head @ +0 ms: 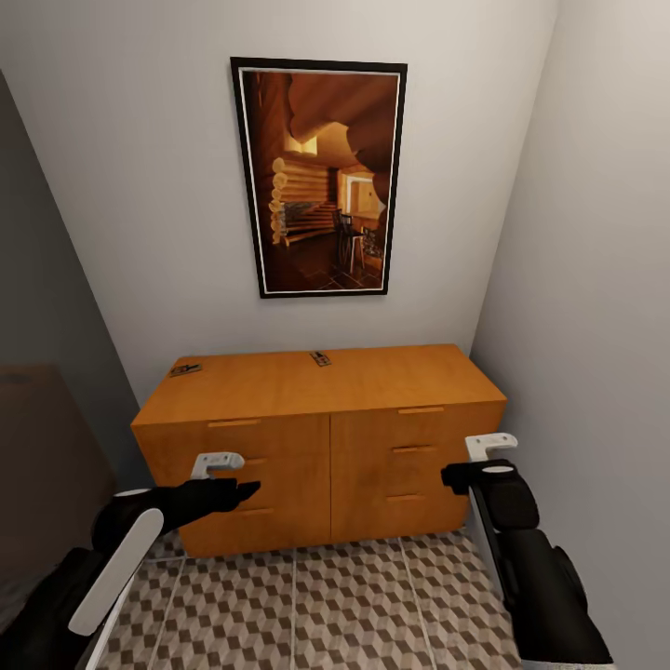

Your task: Take the four mousetraps from the cabinet in the bathroom and place them on the bathroom floor. Make sure all four end up on the same floor surface, and ensure that at least two of them are either under or directly next to the same bathroom sink.

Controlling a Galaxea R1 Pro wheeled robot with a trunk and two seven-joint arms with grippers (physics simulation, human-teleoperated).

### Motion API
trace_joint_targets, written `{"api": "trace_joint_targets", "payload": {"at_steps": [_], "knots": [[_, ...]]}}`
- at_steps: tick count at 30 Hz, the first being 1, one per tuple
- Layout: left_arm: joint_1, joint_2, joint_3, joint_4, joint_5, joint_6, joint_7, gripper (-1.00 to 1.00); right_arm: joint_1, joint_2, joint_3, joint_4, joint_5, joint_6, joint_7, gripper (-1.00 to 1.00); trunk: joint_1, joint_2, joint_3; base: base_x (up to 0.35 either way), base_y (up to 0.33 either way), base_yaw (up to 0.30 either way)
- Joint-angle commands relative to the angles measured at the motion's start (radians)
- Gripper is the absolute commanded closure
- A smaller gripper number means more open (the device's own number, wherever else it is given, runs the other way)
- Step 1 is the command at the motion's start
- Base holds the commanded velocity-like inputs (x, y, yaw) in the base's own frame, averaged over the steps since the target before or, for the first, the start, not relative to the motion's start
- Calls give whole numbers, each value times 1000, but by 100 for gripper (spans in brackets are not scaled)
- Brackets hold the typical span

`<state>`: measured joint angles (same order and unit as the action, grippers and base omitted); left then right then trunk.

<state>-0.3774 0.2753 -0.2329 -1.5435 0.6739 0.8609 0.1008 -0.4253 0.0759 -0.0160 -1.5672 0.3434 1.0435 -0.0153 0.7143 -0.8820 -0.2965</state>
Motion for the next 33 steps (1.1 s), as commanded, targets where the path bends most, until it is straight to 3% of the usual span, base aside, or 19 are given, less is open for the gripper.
{"api": "trace_joint_targets", "payload": {"at_steps": [1, 9, 16, 33], "knots": [[-2, -4, -2, -1, 10, 2, 11, -100, -3, 6, -1, -1, -1, 4, -2, -100, 0, -1, -1, 0, 0, 0], [-6, -54, -3, -1, 3, 2, 11, -100, -10, 34, 0, -2, -1, 4, -2, -100, 0, -1, -1, 0, 0, 0], [-23, -80, -4, -3, 0, 0, 9, -100, -17, 43, 1, -2, -1, 4, -2, -100, 0, -1, -1, 0, 0, 0], [-38, -91, -4, -4, -3, -6, 12, -100, -27, 46, 2, -3, -1, 4, -2, -100, 0, -1, -1, 0, 0, 0]]}}
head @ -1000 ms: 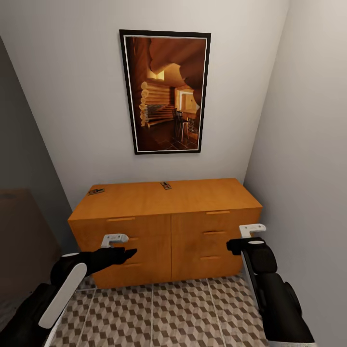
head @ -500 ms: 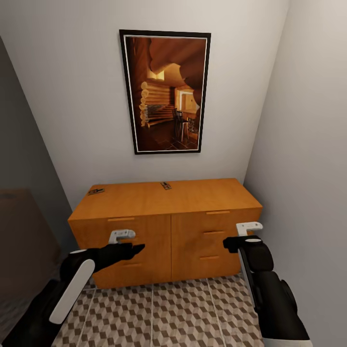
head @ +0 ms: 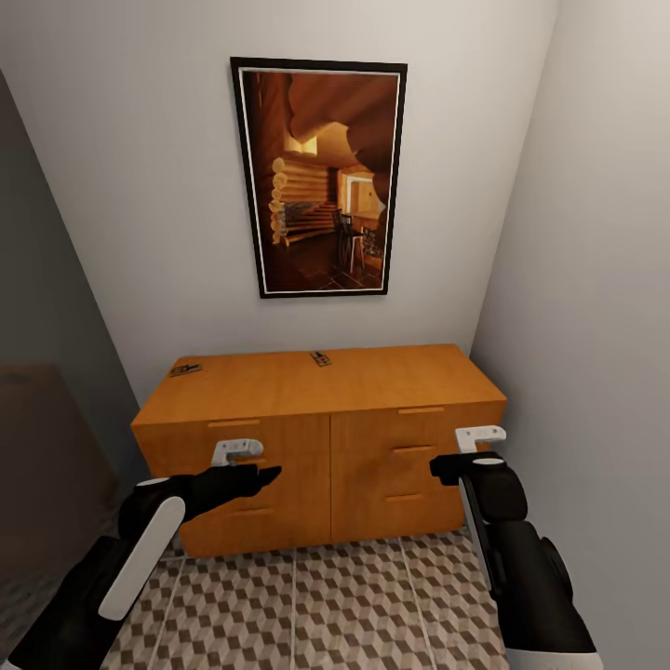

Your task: Take the four mousetraps from the cabinet in the bathroom and place them on the bathroom floor. Make sure all four end up on the same floor surface, and ensure that at least two of them are either under or directly next to the same bathroom sink.

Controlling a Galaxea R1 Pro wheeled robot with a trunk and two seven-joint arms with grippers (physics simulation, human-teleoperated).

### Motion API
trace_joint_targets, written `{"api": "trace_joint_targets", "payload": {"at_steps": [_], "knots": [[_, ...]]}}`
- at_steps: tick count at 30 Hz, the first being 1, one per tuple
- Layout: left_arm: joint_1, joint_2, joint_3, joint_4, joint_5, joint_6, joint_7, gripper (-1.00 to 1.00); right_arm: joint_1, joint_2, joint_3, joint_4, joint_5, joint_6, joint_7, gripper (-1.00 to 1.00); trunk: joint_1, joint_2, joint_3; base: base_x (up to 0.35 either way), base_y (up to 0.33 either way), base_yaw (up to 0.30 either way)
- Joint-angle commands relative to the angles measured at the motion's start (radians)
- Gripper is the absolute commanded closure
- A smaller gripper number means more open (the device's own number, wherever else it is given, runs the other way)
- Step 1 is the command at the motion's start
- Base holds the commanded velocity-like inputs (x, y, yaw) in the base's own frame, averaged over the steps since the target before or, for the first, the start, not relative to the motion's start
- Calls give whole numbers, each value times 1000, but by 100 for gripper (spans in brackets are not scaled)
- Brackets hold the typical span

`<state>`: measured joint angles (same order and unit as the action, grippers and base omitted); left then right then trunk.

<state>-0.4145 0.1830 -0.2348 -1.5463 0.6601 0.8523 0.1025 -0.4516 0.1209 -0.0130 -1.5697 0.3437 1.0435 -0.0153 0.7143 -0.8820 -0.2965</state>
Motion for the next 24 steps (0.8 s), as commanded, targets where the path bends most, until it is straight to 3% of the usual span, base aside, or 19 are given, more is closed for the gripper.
{"api": "trace_joint_targets", "payload": {"at_steps": [1, 12, 24], "knots": [[-2, 1, -2, -1, 10, 0, 10, -100, -1, 1, -1, -1, -2, 4, -2, -100, 0, -1, -1, 0, 0, 0], [-20, -11, -1, -1, 12, -42, -2, -100, -50, 1, -1, 0, -2, 4, -2, -100, 0, -1, -1, 0, 0, 0], [-220, -73, -2, 2, 11, 28, -68, -100, -255, 0, -2, 0, -2, 4, -2, -100, 0, -1, -1, 0, 0, 0]]}}
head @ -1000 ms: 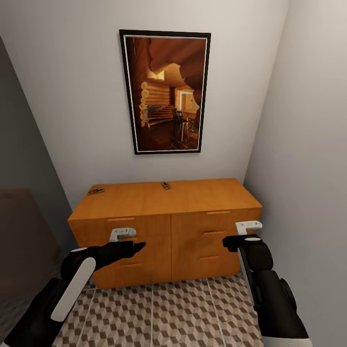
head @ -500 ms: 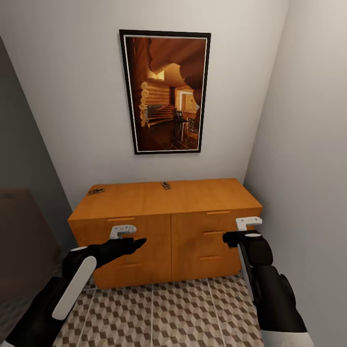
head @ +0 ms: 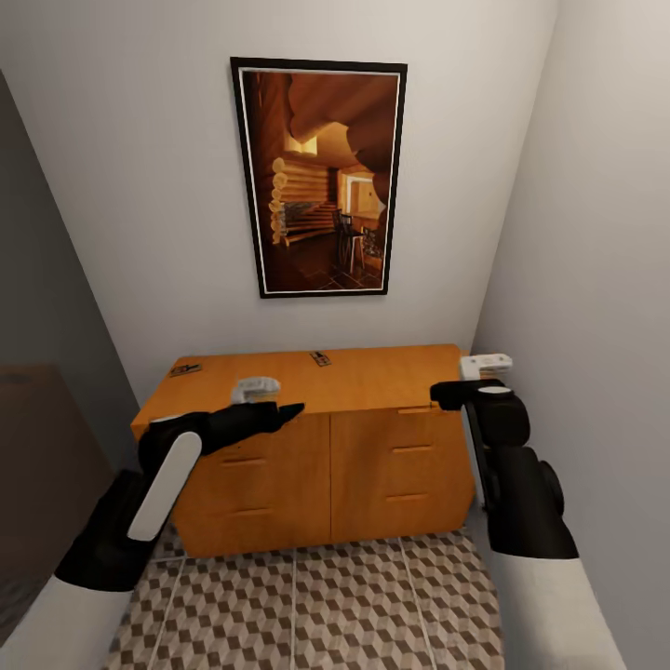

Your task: Take the four mousetraps from the cabinet in the bathroom and place them on the bathroom floor. Make sure all four end up on the same floor surface, and ensure that at least two of them are either under or directly next to the same bathroom sink.

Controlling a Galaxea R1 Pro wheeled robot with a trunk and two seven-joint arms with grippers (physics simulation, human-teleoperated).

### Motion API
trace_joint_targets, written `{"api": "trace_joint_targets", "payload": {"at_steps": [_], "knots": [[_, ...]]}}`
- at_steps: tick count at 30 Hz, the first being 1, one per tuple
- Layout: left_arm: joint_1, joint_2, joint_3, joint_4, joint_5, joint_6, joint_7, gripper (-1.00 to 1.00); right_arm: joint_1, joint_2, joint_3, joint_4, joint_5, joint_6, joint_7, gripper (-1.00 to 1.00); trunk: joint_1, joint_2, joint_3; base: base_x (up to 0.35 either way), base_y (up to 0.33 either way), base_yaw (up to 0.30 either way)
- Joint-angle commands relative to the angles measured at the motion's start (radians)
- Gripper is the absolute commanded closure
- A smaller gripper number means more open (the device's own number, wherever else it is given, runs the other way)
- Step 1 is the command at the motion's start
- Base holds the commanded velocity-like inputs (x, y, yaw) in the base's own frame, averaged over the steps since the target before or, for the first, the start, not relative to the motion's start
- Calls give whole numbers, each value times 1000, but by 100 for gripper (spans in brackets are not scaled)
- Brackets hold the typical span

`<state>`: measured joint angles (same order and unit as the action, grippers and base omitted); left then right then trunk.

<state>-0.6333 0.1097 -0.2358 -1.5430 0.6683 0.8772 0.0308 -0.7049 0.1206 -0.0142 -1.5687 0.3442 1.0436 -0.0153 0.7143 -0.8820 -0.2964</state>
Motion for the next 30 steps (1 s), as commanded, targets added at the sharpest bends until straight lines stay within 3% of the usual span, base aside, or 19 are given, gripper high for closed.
{"api": "trace_joint_targets", "payload": {"at_steps": [1, 13, 19, 30], "knots": [[-14, -3, -1, 0, 2, 10, 2, -100, -16, 1, -1, 0, -2, 4, -2, -100, 0, -1, -1, 0, 0, 0], [-89, -3, 0, 0, -22, 60, 2, -100, -119, 2, 0, 3, -2, 4, -2, -100, 0, -1, -1, 0, 0, 0], [-98, 14, 4, 1, -48, 98, 2, -100, -133, 25, 0, 13, -3, 4, -2, -100, 0, -1, -1, 0, 0, 0], [-101, 38, 9, 4, -58, 115, 2, -100, -137, 54, 2, 35, -2, 4, -2, -100, 0, -1, -1, 30, 0, 0]]}}
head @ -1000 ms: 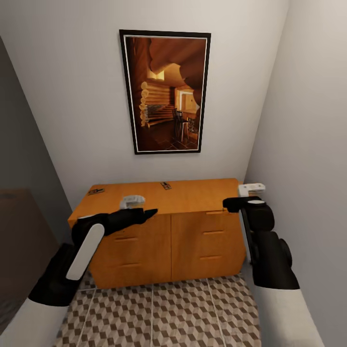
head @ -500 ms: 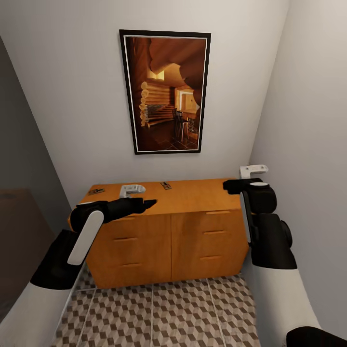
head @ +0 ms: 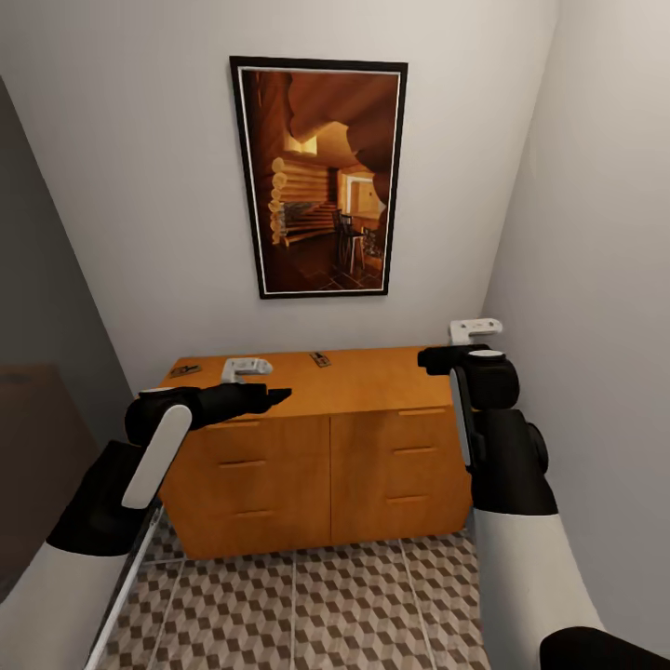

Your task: Take the four mousetraps from the cabinet in the bathroom and place them on the bathroom floor. Make sure all four end up on the same floor surface, and ensure that at least two of them are either under or directly next to the same bathroom sink.

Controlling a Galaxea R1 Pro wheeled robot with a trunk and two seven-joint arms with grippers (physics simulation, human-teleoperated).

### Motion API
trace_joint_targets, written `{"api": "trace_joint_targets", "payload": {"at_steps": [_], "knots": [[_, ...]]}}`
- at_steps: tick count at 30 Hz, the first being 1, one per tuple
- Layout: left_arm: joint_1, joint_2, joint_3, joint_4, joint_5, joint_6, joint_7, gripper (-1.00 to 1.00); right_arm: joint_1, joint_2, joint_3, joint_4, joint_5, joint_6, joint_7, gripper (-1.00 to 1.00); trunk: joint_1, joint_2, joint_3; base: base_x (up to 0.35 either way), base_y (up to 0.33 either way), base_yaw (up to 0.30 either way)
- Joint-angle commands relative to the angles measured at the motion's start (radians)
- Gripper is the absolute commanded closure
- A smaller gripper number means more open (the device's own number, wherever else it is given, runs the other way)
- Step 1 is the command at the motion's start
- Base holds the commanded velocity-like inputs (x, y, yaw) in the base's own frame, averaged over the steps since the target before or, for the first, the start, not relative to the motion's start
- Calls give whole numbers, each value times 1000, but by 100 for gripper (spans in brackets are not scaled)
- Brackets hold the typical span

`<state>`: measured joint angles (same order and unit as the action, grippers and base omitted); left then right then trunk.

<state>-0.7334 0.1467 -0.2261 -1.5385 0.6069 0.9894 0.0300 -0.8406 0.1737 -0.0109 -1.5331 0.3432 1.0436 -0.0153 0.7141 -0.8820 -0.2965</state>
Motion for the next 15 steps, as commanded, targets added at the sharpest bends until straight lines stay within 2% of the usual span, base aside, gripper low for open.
{"api": "trace_joint_targets", "payload": {"at_steps": [1, 7, 9, 15], "knots": [[-1, 2, 0, -1, 3, 4, 3, -100, -1, 1, -1, 0, -1, 4, -2, -100, 0, -1, -1, 150, 0, 0], [-1, 5, 31, 0, 2, 8, 3, -100, -1, 1, 1, 1, -1, 4, -2, -100, 0, -1, -1, 231, 0, 0], [-1, 5, 52, 1, 3, 9, 3, -100, -1, 1, 4, 2, -1, 4, -2, -100, 0, -1, -1, 279, 0, 0], [-1, 5, 99, 4, 3, 11, 2, -100, -1, 1, 41, 1, 4, 4, -2, -100, 0, -1, -1, 303, 0, 0]]}}
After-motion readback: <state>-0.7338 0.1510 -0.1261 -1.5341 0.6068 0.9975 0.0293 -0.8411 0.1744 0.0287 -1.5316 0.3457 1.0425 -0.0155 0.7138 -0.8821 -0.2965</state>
